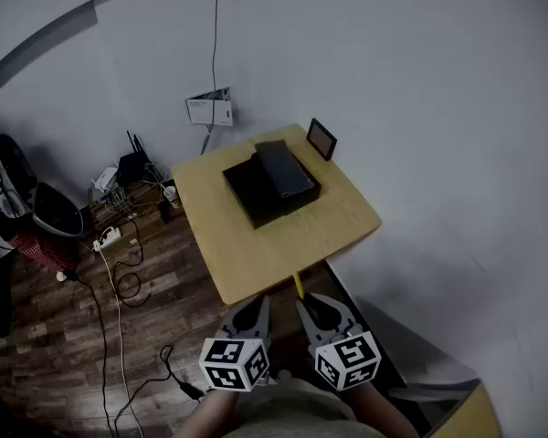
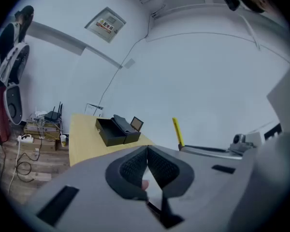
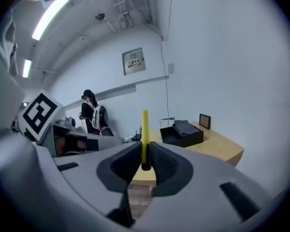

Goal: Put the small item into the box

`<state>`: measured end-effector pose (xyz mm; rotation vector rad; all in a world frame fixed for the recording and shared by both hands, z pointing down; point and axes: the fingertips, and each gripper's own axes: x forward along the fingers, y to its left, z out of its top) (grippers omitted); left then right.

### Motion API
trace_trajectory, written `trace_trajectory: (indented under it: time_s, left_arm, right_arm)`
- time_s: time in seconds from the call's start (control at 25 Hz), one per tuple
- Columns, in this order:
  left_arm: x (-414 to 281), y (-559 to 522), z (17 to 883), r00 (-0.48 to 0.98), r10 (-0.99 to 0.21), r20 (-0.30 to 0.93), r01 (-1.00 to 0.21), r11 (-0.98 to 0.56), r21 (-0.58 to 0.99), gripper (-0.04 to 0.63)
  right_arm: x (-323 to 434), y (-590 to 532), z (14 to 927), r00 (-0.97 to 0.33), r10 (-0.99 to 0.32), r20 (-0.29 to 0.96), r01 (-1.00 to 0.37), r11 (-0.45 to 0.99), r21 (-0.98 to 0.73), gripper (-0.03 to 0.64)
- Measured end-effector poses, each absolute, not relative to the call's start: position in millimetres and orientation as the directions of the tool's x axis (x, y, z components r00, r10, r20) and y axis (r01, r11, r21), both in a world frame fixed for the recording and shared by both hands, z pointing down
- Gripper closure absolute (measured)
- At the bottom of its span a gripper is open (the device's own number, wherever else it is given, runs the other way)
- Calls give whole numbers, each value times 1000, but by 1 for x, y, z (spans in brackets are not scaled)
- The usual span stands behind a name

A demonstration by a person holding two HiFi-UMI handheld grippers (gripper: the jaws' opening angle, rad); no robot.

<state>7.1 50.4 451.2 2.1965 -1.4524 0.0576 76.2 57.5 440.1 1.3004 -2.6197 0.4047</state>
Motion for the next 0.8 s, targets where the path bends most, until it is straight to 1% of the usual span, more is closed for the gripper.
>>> trace_trajectory:
  time_s: [0.12, 0.44, 0.8]
  left_arm:
    - [10, 59, 444, 405, -868, 286, -880, -285, 381, 592]
    - [12, 81, 443, 368, -884, 288, -903, -265, 339, 592]
    - [14, 94, 442, 338, -901, 273, -909, -237, 343, 592]
  right_arm:
    - [85, 68, 440, -604, -746, 281, -796, 583, -163, 567]
    - [89, 84, 440, -634, -731, 253, -773, 609, -177, 566]
    - [91, 94, 436, -662, -711, 236, -748, 643, -162, 566]
